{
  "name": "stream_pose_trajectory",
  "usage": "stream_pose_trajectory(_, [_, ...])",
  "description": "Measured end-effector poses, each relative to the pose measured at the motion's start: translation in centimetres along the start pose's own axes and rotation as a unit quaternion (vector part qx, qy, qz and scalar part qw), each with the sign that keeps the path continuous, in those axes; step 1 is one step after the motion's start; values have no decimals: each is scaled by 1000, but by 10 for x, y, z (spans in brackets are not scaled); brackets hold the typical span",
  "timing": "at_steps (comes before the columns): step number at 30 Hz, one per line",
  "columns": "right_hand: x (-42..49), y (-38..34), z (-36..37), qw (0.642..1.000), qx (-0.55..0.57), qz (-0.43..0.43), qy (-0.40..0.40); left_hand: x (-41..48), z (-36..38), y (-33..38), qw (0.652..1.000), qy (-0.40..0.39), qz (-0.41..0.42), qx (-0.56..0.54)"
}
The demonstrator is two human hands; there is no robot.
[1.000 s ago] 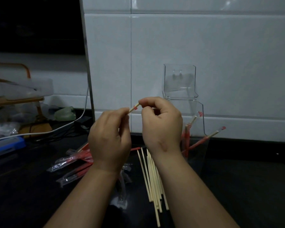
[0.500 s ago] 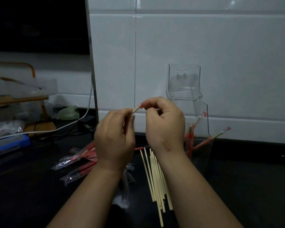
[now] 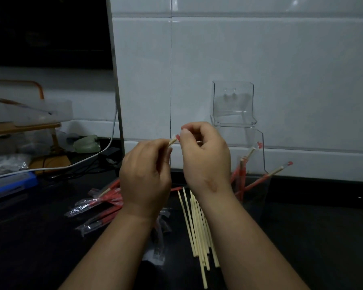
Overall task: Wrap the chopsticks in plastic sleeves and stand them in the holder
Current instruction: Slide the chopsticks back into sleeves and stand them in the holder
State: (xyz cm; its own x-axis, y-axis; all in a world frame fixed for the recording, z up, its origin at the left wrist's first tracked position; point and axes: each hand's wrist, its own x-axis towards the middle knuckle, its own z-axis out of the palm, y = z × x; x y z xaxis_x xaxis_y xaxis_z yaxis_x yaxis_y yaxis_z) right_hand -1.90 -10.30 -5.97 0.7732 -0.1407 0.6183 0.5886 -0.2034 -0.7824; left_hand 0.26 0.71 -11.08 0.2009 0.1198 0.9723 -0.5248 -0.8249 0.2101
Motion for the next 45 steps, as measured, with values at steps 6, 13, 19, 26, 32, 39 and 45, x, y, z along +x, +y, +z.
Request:
stream_pose_trajectory(6, [1,3,1,998,-59,-21,-5,0,1,0,1000,-2,2,6])
stream_pose_trajectory(13, [1,-1,-1,994,41,-46,88,0,2,-2,1000,1,-8,19])
stream_pose_trajectory(19, [-2,-6,-2,994,80,-38,68,1,1,-1,1000,2,-11,9])
stream_pose_trajectory(26, [0,-8,-5,988,123,-27,85,0,4,-2,999,-17,-36,-10])
stream_pose_trajectory(32, [1,-2,-1,999,36,-26,-22,-1,4,3,998,-23,-48,-36])
stream_pose_trajectory(39, [6,-19,-19,961,139,-164,174,-2,6,-2,989,-53,-135,-24])
stream_pose_trajectory(45, [11,-16,-30,924,106,-239,280,-3,7,1,990,-50,-127,-28])
